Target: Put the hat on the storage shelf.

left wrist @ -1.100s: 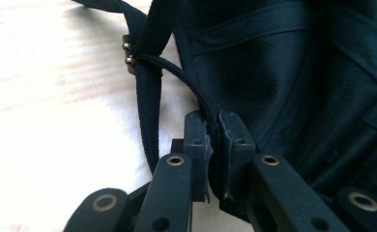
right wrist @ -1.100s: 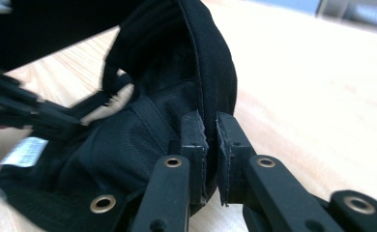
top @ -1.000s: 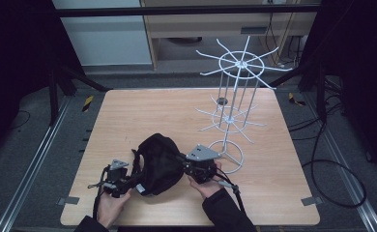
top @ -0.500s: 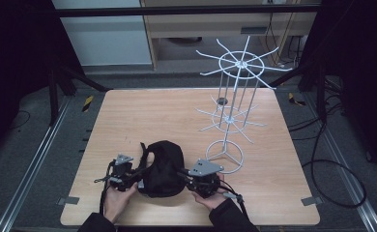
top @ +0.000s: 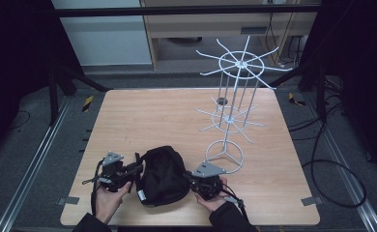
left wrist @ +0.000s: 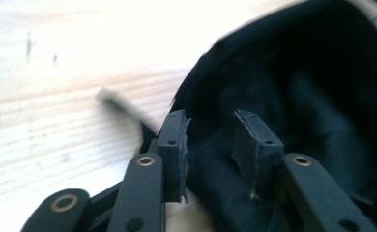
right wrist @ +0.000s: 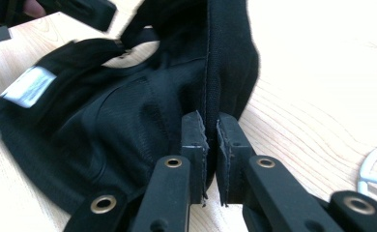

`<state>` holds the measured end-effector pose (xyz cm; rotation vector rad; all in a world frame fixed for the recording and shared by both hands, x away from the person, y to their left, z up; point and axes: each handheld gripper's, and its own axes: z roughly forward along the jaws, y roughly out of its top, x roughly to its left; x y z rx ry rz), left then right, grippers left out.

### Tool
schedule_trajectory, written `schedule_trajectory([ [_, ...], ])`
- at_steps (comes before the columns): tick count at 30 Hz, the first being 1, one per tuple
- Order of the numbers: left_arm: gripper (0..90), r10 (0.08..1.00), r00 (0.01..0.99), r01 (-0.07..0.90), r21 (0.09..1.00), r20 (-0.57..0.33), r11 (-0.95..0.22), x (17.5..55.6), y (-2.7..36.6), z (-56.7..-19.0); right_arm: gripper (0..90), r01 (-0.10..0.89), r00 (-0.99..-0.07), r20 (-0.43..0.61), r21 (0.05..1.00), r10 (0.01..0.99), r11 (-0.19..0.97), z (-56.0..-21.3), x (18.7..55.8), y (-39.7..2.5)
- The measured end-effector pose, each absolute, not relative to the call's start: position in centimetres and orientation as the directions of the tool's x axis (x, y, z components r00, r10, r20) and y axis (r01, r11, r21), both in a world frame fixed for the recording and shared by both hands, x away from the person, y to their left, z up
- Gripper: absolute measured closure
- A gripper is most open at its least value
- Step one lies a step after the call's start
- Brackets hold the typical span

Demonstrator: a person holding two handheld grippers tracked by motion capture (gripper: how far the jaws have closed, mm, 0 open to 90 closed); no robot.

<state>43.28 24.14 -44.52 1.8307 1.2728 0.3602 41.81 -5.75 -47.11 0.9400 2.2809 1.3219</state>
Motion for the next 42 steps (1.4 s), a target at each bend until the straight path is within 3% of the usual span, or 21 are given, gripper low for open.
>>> schedule_trajectory([
  [10,48.6,0.803,0.549,0.580,0.797,-0.230,-0.168,42.8,19.9,-42.8,83.6,0.375,-0.729,0.047,0.862,0.683,0.341,-47.2,41.6,-5.5],
  [25,29.1,0.804,0.513,0.623,0.775,-0.300,-0.108,45.3,16.3,-43.3,83.8,0.347,-0.761,0.033,0.865,0.648,0.363,-47.1,41.3,-5.1],
  [29,28.1,0.815,0.506,0.629,0.767,-0.281,-0.126,45.6,15.5,-43.6,83.9,0.322,-0.790,0.026,0.868,0.612,0.378,-47.1,41.1,-4.8],
  [32,29.0,0.827,0.496,0.638,0.757,-0.263,-0.142,45.7,15.1,-43.8,83.9,0.303,-0.812,0.018,0.868,0.583,0.394,-47.2,40.9,-4.5],
  [39,55.5,0.826,0.484,0.662,0.738,-0.290,-0.129,45.7,15.4,-43.7,83.0,0.304,-0.817,0.022,0.866,0.576,0.398,-47.3,40.9,-4.2],
  [42,61.2,0.818,0.489,0.659,0.742,-0.302,-0.120,45.5,15.5,-43.6,81.7,0.306,-0.819,0.027,0.866,0.572,0.396,-47.3,40.9,-4.2],
])
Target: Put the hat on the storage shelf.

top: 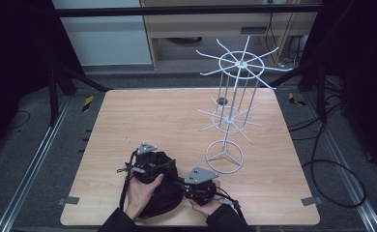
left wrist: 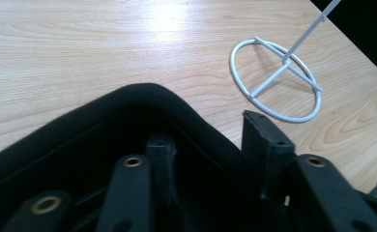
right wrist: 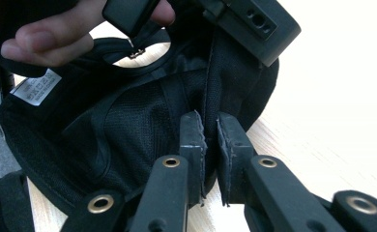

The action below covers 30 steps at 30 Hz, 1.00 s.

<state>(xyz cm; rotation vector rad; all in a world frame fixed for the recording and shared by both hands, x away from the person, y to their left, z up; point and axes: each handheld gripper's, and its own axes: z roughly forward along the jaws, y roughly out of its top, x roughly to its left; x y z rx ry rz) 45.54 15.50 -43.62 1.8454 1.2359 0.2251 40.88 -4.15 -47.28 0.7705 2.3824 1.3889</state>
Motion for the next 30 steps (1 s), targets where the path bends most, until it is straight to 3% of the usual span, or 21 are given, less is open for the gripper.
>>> schedule_trajectory([
  [8,69.4,0.784,0.521,0.626,0.775,-0.338,-0.082,44.9,16.3,-42.4,67.4,0.320,-0.827,0.090,0.887,0.554,0.333,-46.5,40.9,-4.8],
  [14,71.5,0.782,0.544,0.570,0.818,-0.305,-0.077,44.0,16.9,-40.8,57.2,0.295,-0.839,0.110,0.915,0.533,0.275,-44.8,40.5,-6.0],
  [19,74.8,0.772,0.559,0.539,0.840,-0.301,-0.063,43.5,17.5,-39.7,54.5,0.283,-0.821,0.121,0.935,0.558,0.214,-43.3,40.5,-7.4],
  [30,80.2,0.708,0.664,0.428,0.898,-0.238,-0.099,41.3,16.5,-37.0,47.4,0.322,-0.802,0.146,0.922,0.579,0.213,-44.2,41.4,-7.0],
])
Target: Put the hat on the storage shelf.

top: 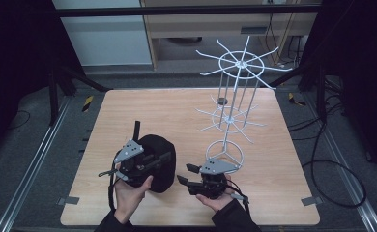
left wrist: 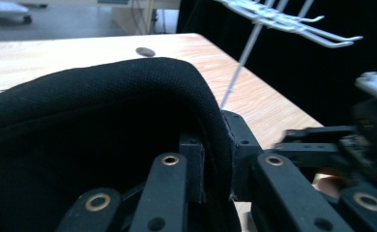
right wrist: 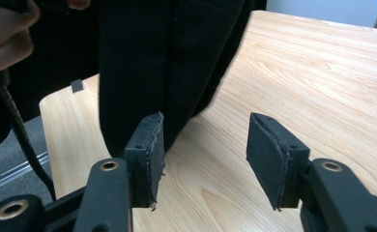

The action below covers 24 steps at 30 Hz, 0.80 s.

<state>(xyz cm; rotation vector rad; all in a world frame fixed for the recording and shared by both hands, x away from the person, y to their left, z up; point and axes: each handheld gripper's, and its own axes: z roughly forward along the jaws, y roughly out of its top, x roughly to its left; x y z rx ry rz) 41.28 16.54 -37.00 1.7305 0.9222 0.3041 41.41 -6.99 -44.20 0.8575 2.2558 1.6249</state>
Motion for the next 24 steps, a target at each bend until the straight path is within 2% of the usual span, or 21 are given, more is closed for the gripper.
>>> schedule_trajectory([
  [6,80.6,0.663,0.711,0.413,0.902,-0.235,-0.124,40.7,15.6,-36.8,48.8,0.326,-0.813,0.175,0.927,0.555,0.184,-44.1,41.7,-7.0],
  [9,80.8,0.645,0.724,0.417,0.900,-0.243,-0.129,40.9,15.6,-37.0,58.4,0.325,-0.838,0.196,0.929,0.509,0.177,-44.5,41.9,-7.1],
  [13,81.0,0.634,0.733,0.426,0.893,-0.247,-0.144,41.0,15.4,-37.3,80.3,0.334,-0.859,0.217,0.923,0.464,0.189,-44.8,42.2,-6.8],
  [15,81.0,0.636,0.735,0.418,0.896,-0.236,-0.150,41.0,15.3,-37.3,88.3,0.336,-0.861,0.219,0.922,0.459,0.191,-44.8,42.2,-6.8],
  [20,80.6,0.665,0.722,0.377,0.914,-0.190,-0.150,40.8,15.6,-37.0,90.0,0.323,-0.851,0.197,0.927,0.486,0.191,-44.2,42.0,-7.3],
  [24,79.5,0.679,0.713,0.357,0.924,-0.176,-0.135,40.8,16.2,-36.8,90.0,0.254,-0.838,0.100,0.941,0.537,0.222,-42.7,41.5,-7.7],
])
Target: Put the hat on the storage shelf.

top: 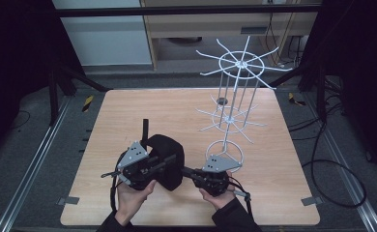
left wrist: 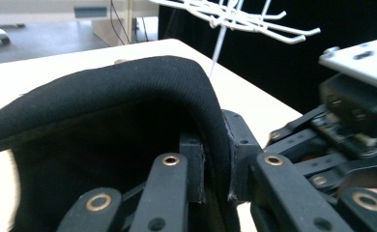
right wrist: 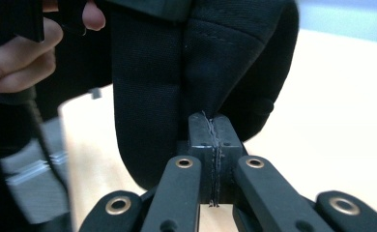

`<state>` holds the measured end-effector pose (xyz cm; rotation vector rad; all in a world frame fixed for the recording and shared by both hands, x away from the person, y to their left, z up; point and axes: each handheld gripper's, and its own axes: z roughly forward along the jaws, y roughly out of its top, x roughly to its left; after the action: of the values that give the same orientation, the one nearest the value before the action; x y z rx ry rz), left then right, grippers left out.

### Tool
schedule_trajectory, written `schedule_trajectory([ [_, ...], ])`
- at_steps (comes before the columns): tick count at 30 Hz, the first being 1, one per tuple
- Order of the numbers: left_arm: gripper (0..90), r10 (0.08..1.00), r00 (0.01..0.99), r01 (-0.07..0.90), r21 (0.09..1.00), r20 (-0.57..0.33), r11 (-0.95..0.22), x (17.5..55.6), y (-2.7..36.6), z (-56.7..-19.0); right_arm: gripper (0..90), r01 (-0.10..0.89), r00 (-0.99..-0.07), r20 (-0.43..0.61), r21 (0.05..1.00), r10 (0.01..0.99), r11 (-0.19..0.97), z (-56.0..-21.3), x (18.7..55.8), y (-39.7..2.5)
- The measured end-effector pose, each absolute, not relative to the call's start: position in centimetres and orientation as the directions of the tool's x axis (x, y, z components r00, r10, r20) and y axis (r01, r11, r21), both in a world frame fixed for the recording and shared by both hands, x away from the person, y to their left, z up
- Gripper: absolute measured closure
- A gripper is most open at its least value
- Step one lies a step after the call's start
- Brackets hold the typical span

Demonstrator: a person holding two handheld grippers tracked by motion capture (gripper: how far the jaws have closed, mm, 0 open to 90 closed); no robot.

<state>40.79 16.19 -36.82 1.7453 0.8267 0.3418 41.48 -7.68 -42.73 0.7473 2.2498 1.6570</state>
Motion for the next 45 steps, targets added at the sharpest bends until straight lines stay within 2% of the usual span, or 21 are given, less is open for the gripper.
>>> schedule_trajectory([
  [4,77.3,0.691,0.704,0.354,0.924,-0.163,-0.144,40.5,16.8,-37.3,90.0,0.196,-0.833,-0.007,0.931,0.554,0.308,-41.7,40.8,-7.4],
  [18,66.8,0.782,0.608,0.392,0.908,-0.134,-0.149,38.7,22.0,-40.2,90.0,0.202,-0.880,-0.026,0.883,0.474,0.423,-43.0,40.8,-2.0],
  [25,54.5,0.829,0.541,0.434,0.891,-0.139,-0.133,38.2,24.8,-42.0,89.7,0.193,-0.896,-0.053,0.848,0.440,0.494,-44.1,40.8,1.4],
  [30,44.8,0.851,0.504,0.459,0.880,-0.146,-0.120,38.3,26.1,-43.0,89.6,0.210,-0.897,-0.036,0.841,0.440,0.498,-44.8,41.0,2.7],
  [39,37.3,0.884,0.451,0.488,0.863,-0.121,-0.131,38.4,27.5,-44.2,88.4,0.216,-0.893,-0.037,0.839,0.448,0.499,-45.3,41.0,4.3],
  [45,34.5,0.910,0.406,0.531,0.833,-0.089,-0.156,39.1,28.8,-45.0,80.4,0.239,-0.883,-0.007,0.854,0.470,0.462,-45.4,41.3,4.4],
])
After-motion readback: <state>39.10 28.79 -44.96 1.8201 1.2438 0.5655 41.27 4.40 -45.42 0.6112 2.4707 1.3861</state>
